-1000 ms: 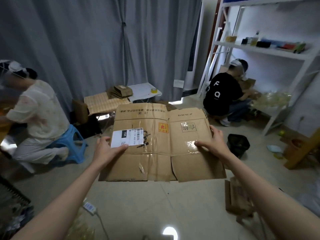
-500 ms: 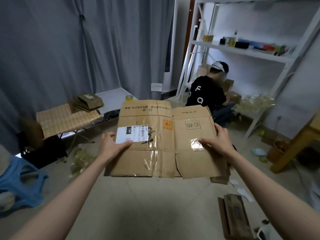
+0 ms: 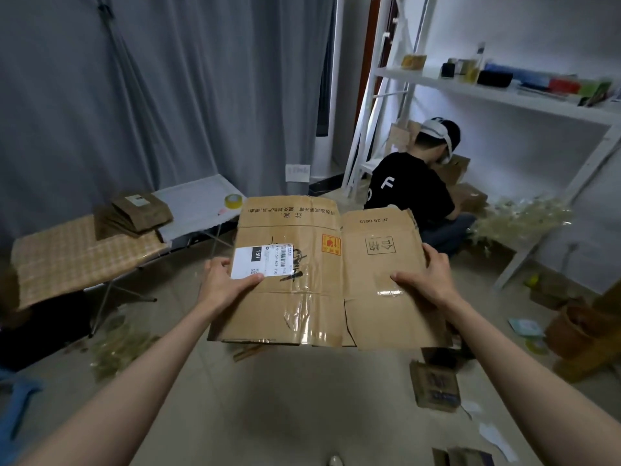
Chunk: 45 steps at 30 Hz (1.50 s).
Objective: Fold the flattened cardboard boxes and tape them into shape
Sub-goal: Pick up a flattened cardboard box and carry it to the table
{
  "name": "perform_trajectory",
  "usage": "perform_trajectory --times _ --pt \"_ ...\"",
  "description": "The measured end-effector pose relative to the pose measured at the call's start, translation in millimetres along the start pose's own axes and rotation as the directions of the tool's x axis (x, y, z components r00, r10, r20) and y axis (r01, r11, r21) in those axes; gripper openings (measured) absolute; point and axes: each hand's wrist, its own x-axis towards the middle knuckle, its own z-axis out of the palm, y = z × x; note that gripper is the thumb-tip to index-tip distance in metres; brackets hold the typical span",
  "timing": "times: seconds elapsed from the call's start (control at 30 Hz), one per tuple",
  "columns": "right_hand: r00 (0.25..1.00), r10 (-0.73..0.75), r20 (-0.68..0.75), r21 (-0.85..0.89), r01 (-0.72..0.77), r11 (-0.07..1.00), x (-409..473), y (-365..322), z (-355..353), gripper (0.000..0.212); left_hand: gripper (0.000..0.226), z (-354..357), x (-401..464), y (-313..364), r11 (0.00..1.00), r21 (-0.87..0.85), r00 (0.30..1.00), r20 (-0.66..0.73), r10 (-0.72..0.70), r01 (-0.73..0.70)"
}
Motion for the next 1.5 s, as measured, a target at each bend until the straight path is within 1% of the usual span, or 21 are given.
perform_trajectory --times 0.1,0.2,0.43,0.6,0.77,0.87,1.03,1.3,1.5 --pt "1.000 0.005 0.017 -0.010 -0.005 1.000 73.8 -0.5 3.4 0.107 0.091 28.5 51.7 22.8 1.000 0.012 1.000 -0.013 -0.027 0.027" --pt "0.997 0.004 0.075 -0.012 -0.004 1.000 138.9 -8.8 11.0 0.108 0.091 44.0 97.8 35.9 0.998 0.014 0.997 -0.037 -0.066 0.066" --pt "0.983 -0.069 0.171 0.017 0.067 0.998 279.6 -41.1 46.1 0.104 0.092 66.4 209.5 47.6 0.991 0.005 0.987 -0.090 -0.132 0.133" --pt "0.975 -0.087 0.202 0.010 0.087 0.996 392.9 -55.6 86.8 0.103 0.087 97.7 312.2 44.4 0.989 -0.006 0.981 -0.123 -0.151 0.151" --pt "0.973 -0.073 0.220 -0.026 0.081 0.996 515.1 -78.2 133.7 0.099 0.084 128.5 428.1 44.9 0.983 -0.055 0.979 -0.092 -0.181 0.177" --pt "0.970 -0.065 0.233 -0.052 0.079 0.996 578.4 -100.2 159.2 0.097 0.080 137.6 480.4 46.7 0.976 -0.073 0.972 -0.096 -0.212 0.206" --pt "0.959 -0.071 0.274 -0.098 0.102 0.990 655.5 -131.2 203.6 0.096 0.076 134.8 548.9 42.5 0.963 -0.049 0.956 -0.113 -0.269 0.265" --pt "0.899 -0.175 0.403 -0.135 0.247 0.960 777.9 -165.5 285.8 0.094 0.080 132.7 649.1 20.7 0.933 -0.081 0.905 -0.228 -0.360 0.351" --pt "0.883 -0.136 0.450 -0.120 0.210 0.970 861.6 -175.2 346.9 0.096 0.083 147.3 725.1 9.5 0.910 -0.073 0.872 -0.262 -0.413 0.409"
